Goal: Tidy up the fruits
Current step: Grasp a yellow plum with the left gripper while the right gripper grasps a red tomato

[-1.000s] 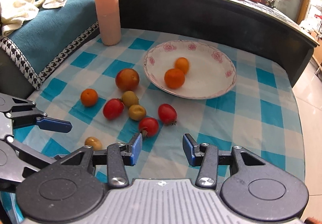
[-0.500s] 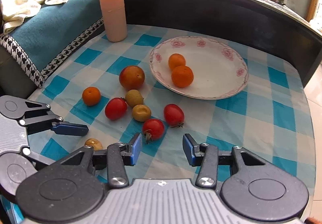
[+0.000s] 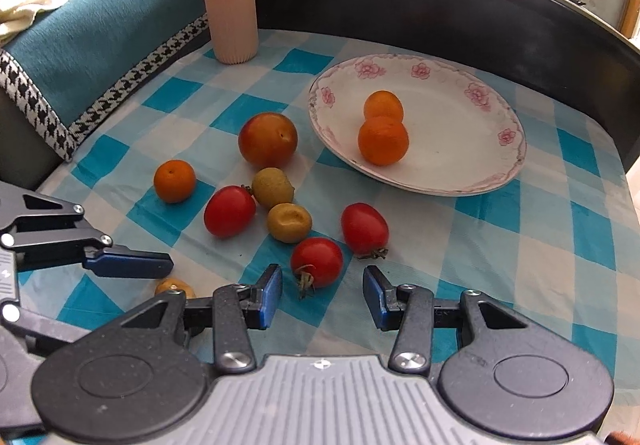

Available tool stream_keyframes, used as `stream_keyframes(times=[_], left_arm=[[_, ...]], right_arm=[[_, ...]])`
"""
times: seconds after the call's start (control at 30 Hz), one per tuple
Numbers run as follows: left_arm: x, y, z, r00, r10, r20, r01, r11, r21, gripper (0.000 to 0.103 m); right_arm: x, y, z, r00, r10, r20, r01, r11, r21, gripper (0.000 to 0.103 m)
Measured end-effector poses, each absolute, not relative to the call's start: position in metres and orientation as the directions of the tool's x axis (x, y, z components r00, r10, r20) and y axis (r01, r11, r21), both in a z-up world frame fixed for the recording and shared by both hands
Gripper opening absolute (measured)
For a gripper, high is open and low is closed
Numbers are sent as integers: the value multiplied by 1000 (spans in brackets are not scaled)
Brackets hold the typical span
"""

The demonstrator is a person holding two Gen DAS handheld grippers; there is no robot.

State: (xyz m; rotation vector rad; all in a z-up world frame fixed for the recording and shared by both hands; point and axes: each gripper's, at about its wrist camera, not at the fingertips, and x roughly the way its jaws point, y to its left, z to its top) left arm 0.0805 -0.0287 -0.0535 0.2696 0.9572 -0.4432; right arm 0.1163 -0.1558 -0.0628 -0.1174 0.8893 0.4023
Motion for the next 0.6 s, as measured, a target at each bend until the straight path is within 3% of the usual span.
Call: stream_keyframes(times=[0.2,0.37,0.6], left_arm=[[82,-27,-54,493,-255,-832,487,873,22,47],[80,-27,-54,494,-254,-832,495,869,28,40],[79,-27,-53,487,-249,-837,502,864,35,34]], right_arm=[[120,-153,-65,556,285,-781,-388,920,59,57],[121,-155,-63,551,286,-784,-385,921,65,43],[115,-160,-61,541,297,-787,-391,917,78,43]])
